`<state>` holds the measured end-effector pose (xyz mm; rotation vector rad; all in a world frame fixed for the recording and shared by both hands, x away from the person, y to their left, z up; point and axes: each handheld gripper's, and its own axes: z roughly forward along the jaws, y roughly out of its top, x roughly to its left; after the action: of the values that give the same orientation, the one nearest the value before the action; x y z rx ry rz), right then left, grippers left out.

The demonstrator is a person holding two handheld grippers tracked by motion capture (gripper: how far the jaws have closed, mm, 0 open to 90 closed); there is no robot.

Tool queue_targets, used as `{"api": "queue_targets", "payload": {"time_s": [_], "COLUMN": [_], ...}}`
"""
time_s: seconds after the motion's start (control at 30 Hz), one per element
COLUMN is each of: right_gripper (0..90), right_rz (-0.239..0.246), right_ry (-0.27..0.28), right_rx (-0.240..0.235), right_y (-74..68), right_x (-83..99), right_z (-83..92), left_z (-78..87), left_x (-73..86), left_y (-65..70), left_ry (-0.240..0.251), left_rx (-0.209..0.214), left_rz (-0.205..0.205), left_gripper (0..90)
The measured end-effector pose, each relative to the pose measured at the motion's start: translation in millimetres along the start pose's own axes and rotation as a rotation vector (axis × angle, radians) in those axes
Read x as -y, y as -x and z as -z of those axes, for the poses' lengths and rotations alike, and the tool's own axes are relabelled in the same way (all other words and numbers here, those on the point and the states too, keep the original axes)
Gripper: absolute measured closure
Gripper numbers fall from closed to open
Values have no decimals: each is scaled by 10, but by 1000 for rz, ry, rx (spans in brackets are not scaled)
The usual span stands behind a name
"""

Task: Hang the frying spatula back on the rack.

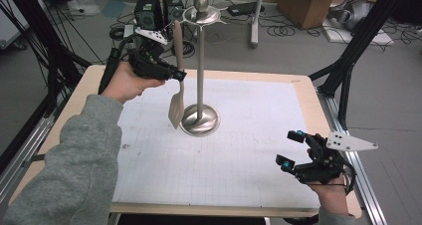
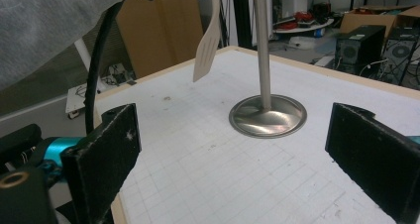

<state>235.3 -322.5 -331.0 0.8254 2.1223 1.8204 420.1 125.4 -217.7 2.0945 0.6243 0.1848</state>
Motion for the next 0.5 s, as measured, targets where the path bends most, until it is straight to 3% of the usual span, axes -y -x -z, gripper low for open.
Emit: {"api": "queue_targets", "payload": {"time_s": [0.3, 0.5], "right_gripper": [61, 60], "right_rz": [-4, -3], "right_ry": [2, 1], "right_rx": [0, 5], "right_y": [-6, -7], "right_x": [0, 1], "right_z": [7, 11], "left_z": [-14, 57], "left_x": [34, 138], "left_y": [26, 25], "left_ry": [34, 126], "left_rx": [-16, -46], "left_rz": [-5, 14], "left_gripper": [755, 527]}}
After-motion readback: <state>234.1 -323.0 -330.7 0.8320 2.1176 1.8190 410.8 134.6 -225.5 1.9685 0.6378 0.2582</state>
